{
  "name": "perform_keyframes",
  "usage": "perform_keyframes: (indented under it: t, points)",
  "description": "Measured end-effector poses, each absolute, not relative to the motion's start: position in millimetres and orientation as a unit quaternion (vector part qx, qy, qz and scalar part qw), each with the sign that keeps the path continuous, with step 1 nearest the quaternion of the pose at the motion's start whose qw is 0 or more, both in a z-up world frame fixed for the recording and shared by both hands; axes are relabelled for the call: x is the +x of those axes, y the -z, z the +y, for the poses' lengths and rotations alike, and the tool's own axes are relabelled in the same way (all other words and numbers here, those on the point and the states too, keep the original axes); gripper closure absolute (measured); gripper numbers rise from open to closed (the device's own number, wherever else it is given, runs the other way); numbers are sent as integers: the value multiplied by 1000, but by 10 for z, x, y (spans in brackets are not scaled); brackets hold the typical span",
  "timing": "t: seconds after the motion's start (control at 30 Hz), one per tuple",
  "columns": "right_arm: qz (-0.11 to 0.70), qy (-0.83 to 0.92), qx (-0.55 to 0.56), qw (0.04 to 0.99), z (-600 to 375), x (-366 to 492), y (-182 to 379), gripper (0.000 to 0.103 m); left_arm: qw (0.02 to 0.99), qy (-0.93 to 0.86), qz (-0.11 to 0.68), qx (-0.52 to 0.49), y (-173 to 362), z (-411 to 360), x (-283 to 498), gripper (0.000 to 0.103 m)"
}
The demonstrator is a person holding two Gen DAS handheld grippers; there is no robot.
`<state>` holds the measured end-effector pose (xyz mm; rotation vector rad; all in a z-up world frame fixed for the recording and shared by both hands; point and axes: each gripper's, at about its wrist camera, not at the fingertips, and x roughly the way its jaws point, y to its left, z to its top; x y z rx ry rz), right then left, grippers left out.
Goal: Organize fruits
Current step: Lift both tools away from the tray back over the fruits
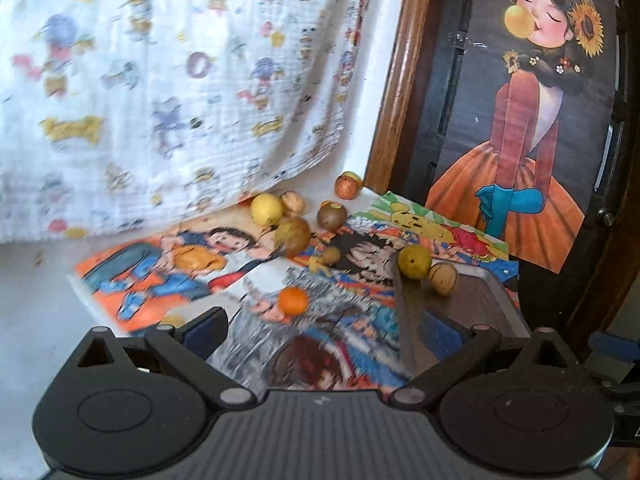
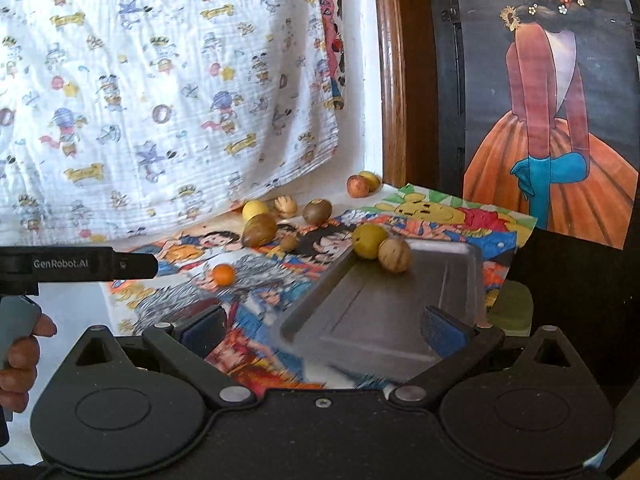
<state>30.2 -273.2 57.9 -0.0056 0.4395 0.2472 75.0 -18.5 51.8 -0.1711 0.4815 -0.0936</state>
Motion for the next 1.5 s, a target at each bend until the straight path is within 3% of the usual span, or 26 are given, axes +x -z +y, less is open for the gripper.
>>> perform_keyframes:
  t: [0.83, 1.5]
  points:
    - [296, -102, -9, 950, -2300, 270, -73, 1, 960, 14, 280, -22, -8, 138, 427, 0]
    - [295, -178, -93, 934, -2302, 880, -306, 1, 960, 7, 280, -4, -135, 194, 988, 0]
